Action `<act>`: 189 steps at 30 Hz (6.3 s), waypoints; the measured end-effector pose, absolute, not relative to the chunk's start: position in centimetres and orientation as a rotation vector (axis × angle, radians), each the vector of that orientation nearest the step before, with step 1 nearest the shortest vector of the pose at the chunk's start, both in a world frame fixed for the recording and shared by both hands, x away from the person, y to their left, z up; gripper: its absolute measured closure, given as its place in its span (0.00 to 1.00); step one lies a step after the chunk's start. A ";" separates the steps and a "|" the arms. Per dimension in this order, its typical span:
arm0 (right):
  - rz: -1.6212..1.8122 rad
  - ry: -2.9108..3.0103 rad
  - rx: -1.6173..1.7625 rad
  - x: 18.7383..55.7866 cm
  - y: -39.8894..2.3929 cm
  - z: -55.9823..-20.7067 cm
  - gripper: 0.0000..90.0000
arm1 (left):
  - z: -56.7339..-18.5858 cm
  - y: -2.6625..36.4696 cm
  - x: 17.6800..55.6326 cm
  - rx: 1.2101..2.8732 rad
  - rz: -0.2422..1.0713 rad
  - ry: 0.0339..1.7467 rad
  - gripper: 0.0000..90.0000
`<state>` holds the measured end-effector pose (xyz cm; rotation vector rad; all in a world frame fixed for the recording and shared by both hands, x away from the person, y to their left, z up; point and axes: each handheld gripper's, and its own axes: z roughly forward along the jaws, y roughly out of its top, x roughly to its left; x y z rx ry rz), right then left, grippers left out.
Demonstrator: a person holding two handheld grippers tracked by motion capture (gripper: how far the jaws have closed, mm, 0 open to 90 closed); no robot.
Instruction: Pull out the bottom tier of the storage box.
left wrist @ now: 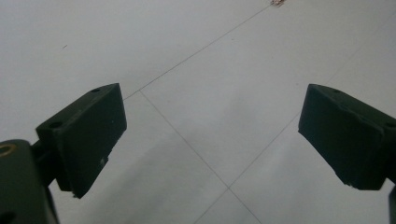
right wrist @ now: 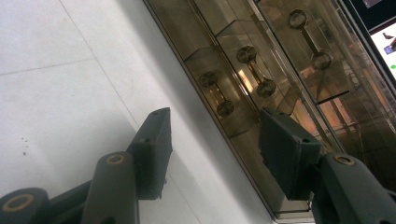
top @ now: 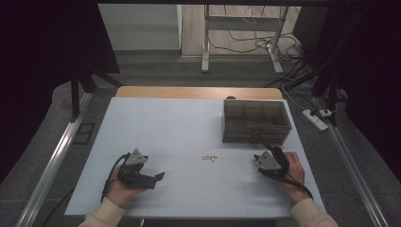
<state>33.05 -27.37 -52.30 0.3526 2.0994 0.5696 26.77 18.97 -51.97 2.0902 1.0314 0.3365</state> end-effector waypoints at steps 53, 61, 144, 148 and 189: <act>0.490 2.066 0.262 34.4 -26.4 -53.1 0.58 | -52.0 19.1 26.8 2.092 0.342 1.033 0.08; 0.485 2.064 0.256 34.7 -26.2 -53.2 0.60 | -52.0 19.1 26.8 2.093 0.340 1.035 0.08; 0.350 2.011 0.183 36.4 -25.4 -54.7 0.81 | -51.9 19.3 26.8 2.090 0.351 1.036 0.08; 0.351 2.006 0.179 36.5 -25.4 -54.8 0.82 | -52.0 19.3 26.8 2.090 0.351 1.038 0.08; 0.308 1.958 0.211 36.2 -25.0 -55.3 0.84 | -52.0 19.3 26.8 2.089 0.349 1.041 0.08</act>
